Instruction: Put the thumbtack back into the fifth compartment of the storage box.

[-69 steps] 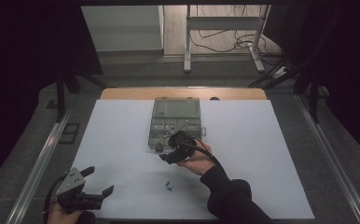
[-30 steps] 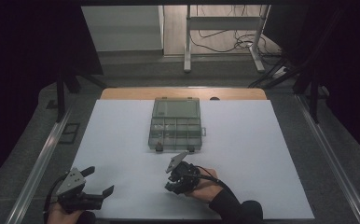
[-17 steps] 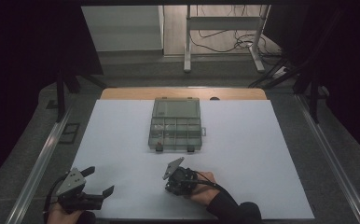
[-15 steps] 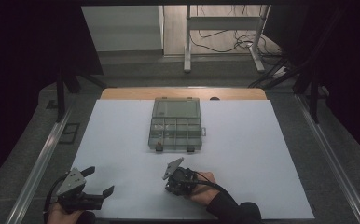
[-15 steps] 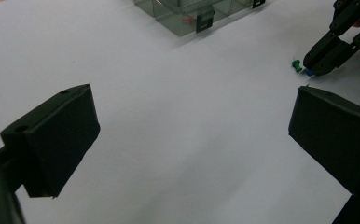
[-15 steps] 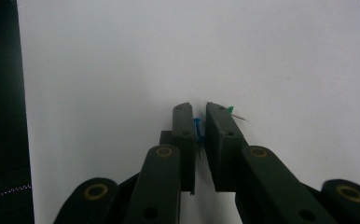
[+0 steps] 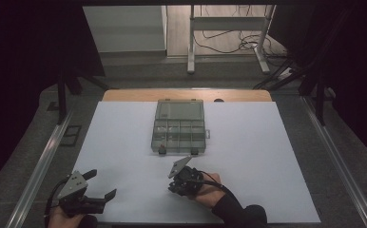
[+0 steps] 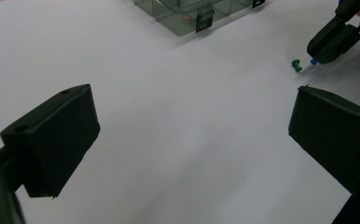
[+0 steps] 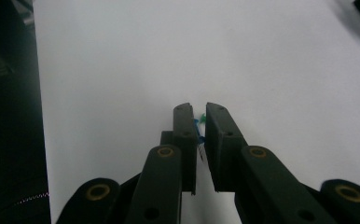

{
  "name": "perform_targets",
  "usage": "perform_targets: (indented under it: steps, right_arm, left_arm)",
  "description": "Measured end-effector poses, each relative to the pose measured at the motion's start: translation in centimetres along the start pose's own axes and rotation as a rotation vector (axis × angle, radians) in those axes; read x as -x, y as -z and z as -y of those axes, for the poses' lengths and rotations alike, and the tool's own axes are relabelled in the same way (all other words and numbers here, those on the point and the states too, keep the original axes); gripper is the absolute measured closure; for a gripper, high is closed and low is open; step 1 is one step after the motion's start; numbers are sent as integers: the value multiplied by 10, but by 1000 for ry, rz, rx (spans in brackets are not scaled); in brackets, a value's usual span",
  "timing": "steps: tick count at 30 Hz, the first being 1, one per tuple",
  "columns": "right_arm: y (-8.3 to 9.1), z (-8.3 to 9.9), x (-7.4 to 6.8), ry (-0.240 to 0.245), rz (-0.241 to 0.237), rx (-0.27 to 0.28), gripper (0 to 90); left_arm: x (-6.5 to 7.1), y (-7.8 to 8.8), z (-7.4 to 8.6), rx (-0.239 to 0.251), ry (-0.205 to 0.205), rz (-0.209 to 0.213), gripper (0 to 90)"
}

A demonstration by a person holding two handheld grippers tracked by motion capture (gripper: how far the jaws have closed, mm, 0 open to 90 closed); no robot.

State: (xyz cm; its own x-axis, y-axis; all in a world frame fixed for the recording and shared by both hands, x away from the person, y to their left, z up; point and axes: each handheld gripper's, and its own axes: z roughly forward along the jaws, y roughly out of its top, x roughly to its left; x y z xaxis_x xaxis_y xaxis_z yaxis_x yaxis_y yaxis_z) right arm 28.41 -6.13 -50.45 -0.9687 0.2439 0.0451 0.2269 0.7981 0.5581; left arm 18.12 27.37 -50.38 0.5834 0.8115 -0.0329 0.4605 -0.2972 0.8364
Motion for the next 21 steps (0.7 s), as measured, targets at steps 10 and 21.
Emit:
perform_targets:
  steps: [10,21]
  right_arm:
    - [9,-1,15,-62,23,49,830]
    - [10,-7,29,-103,41,99,829]
  left_arm:
    - [0,0,0,-1,-1,-1,20]
    - [0,0,0,-1,0,0,21]
